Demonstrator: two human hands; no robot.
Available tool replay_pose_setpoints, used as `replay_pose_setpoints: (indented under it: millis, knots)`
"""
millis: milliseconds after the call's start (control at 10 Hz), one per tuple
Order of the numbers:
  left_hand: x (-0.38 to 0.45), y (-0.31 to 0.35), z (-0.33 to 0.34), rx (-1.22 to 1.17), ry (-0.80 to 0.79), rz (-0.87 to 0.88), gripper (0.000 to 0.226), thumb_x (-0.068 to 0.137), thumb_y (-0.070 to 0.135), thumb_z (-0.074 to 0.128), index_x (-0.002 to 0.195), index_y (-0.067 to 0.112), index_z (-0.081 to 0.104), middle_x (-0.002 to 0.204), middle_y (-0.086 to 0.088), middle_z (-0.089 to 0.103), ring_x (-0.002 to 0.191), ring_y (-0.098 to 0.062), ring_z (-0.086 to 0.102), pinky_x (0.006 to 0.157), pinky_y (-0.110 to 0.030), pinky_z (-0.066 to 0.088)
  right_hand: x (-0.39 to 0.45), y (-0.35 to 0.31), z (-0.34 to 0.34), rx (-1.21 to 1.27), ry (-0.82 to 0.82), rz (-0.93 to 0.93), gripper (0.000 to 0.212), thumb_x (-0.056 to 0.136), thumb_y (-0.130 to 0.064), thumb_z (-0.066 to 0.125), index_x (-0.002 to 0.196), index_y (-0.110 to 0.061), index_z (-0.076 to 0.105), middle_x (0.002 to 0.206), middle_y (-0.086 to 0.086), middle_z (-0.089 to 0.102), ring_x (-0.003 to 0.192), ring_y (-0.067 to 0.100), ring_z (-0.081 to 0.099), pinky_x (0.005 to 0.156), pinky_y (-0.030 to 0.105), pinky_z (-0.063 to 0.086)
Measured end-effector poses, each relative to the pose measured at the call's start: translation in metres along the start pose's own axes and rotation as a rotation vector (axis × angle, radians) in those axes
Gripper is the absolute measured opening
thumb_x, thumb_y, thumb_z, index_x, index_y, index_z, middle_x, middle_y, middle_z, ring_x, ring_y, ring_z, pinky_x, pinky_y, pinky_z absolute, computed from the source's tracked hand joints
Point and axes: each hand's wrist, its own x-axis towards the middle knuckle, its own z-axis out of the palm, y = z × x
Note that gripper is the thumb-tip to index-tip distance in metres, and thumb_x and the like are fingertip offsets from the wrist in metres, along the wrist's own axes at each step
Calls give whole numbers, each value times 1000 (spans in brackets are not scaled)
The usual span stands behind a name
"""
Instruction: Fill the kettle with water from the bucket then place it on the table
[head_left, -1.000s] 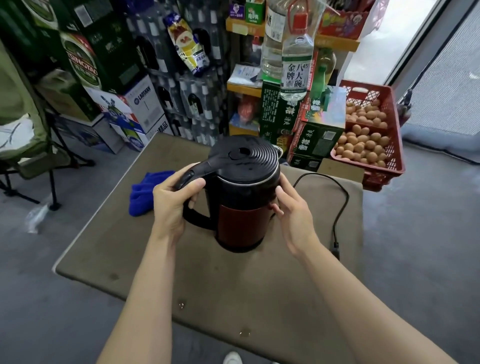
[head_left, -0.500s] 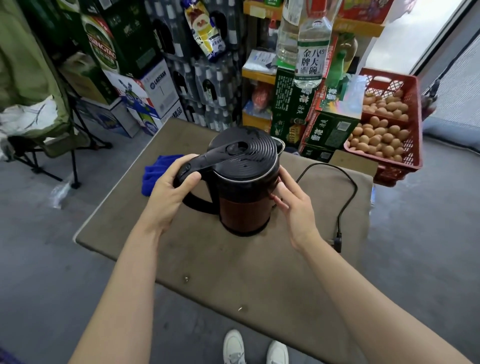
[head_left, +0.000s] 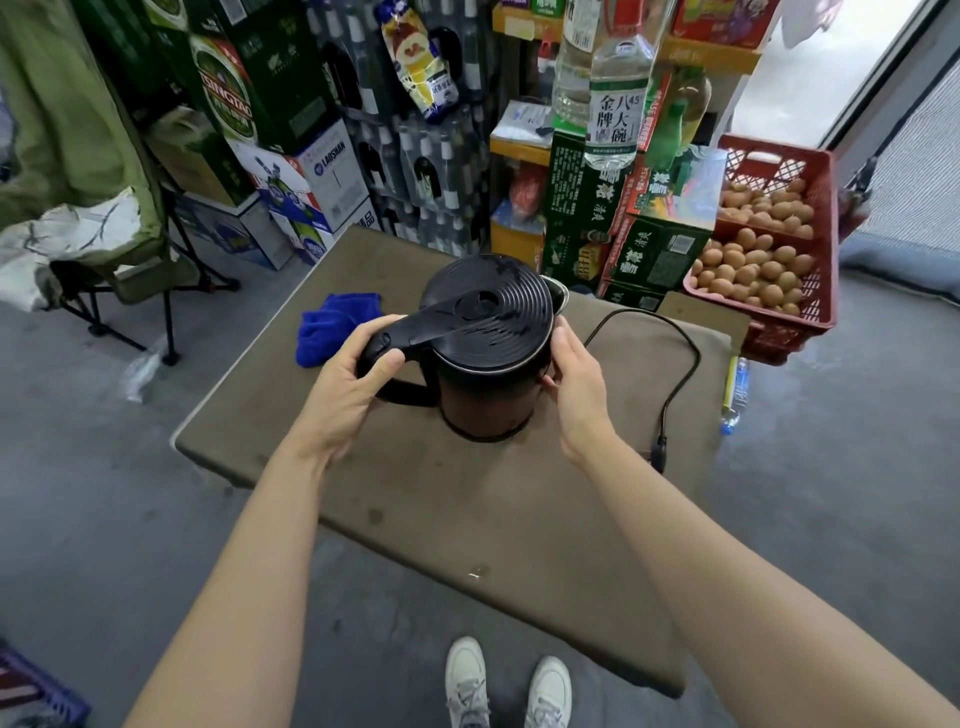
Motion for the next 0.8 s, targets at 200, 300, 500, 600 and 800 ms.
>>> replay_pose_setpoints:
  millis: [200, 300, 500, 600, 800]
  knots:
    - [8, 1, -4, -109, 45, -39, 45, 83, 34, 72, 126, 24, 63, 130, -5, 64, 124, -27, 56, 109, -65, 35, -2, -5, 7, -25, -13, 1, 49, 104, -29, 42, 153, -23, 37, 154, -6, 46, 140, 14, 42, 119, 42, 30]
    - [26, 4, -9, -121, 6, -49, 42, 84, 32, 72, 124, 24, 65, 128, -4, 65, 122, -22, 56, 111, -63, 32, 2, -3, 9, -29, -4, -2, 48, 104, -28, 41, 153, -26, 37, 153, -7, 47, 140, 14, 42, 119, 43, 30]
    - [49, 0, -23, -157, -94, -66, 41, 85, 28, 72, 125, 24, 65, 132, -6, 64, 127, -27, 55, 113, -53, 35, 5, 4, 17, -59, 63, -40, 49, 103, -29, 40, 152, -29, 37, 153, -10, 47, 140, 14, 41, 119, 43, 30]
    - [49, -2, -30, -150, -140, -90, 41, 84, 29, 72, 124, 27, 66, 132, -5, 65, 127, -25, 56, 106, -45, 42, 0, 12, 20, -139, 90, -80, 54, 98, -36, 42, 152, -33, 37, 153, -12, 46, 141, 13, 41, 119, 44, 31]
    - [42, -18, -39, 122, -5, -187, 44, 79, 22, 80, 120, 22, 67, 98, 9, 69, 89, -10, 61, 76, -25, 46, -15, 5, 18, -439, 224, -63, 44, 100, -27, 48, 143, -19, 53, 140, -2, 59, 131, 17, 51, 113, 38, 38]
